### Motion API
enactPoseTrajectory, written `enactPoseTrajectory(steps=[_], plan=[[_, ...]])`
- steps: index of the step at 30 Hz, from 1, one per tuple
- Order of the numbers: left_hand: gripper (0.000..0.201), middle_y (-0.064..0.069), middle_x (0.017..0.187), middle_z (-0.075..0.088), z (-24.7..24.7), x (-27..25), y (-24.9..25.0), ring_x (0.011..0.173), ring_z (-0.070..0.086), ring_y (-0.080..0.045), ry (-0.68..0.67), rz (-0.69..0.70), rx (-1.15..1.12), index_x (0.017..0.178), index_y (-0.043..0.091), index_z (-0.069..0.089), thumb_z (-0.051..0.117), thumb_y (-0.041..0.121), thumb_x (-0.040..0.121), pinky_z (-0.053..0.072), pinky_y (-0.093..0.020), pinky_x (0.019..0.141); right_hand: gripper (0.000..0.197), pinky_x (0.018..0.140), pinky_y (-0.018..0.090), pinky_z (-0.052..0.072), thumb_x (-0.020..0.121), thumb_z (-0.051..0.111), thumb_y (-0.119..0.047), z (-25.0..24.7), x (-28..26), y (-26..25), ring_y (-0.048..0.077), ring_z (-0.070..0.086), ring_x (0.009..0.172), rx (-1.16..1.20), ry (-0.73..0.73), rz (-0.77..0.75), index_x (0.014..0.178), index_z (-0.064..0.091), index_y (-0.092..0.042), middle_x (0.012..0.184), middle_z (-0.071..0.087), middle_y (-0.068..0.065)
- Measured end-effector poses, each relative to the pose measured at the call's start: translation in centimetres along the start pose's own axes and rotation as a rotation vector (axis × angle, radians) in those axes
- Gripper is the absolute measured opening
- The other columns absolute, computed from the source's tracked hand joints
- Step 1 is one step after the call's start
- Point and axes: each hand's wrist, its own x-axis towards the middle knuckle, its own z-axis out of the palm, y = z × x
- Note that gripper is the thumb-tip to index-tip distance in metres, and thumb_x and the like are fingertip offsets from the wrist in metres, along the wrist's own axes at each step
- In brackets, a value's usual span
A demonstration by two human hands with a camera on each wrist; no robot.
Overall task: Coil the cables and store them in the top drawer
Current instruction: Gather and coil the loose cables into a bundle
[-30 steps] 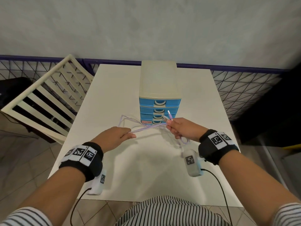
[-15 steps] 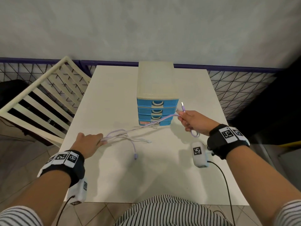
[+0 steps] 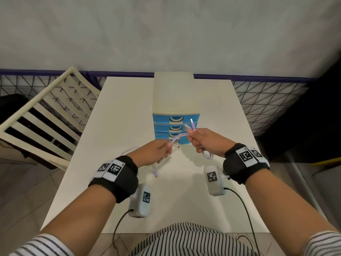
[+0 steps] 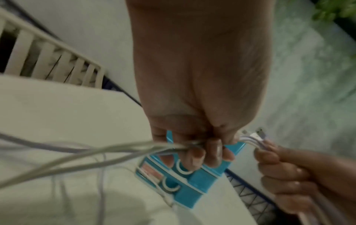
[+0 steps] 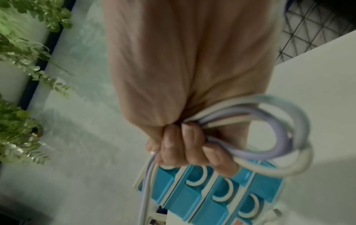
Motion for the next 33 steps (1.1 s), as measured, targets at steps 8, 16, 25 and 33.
enactPoseTrajectory(steps=[8,16,25,33], plan=[[0.031,0.003,0.067,0.038,1.9,-0.2,2.2,0.056,0.036,-0.013,0.142,0.042,-0.054,0.073,0.024,0.038,0.027,0.036,0.1,0.039,-0.033,0.058,0.039,0.057,0.029,0.034,0.102,0.026,-0.038,2.3,1.4,0.5,0.013,0.032,0.053,0.114,0.149,0.028,0.092,0.055,-0.014,0.061,0.035,-0.001],[0.032,-0.014,0.1,0.055,4.2,-0.2,3.6,0.095,0.054,-0.025,0.168,0.092,0.106,0.123,-0.006,0.046,0.03,0.008,0.1,0.037,-0.013,0.073,0.076,0.079,0.037,0.044,0.065,0.049,-0.08,5.5,1.8,-0.4,0.031,0.05,0.089,0.274,-0.027,0.083,0.096,0.052,-0.011,0.097,0.052,0.017],[0.03,-0.007,0.074,0.051,3.5,-0.9,3.3,0.058,0.044,-0.012,0.003,0.032,-0.07,0.102,0.002,0.054,0.028,0.018,0.101,0.038,-0.012,0.046,0.045,0.052,0.022,0.041,0.097,0.028,-0.051,4.8,1.4,0.0,0.01,0.046,0.053,0.301,-0.029,0.051,0.104,0.053,-0.013,0.069,0.054,-0.001],[0.04,0.001,0.062,0.038,4.3,-2.2,3.1,0.054,0.039,-0.013,-0.257,-0.017,-0.18,0.067,0.017,0.043,0.027,0.027,0.102,0.039,-0.014,0.051,0.044,0.065,0.034,0.054,0.097,0.031,-0.05,4.1,1.5,-1.5,0.012,0.042,0.06,0.768,-0.018,0.016,0.103,0.049,-0.011,0.066,0.039,-0.003]])
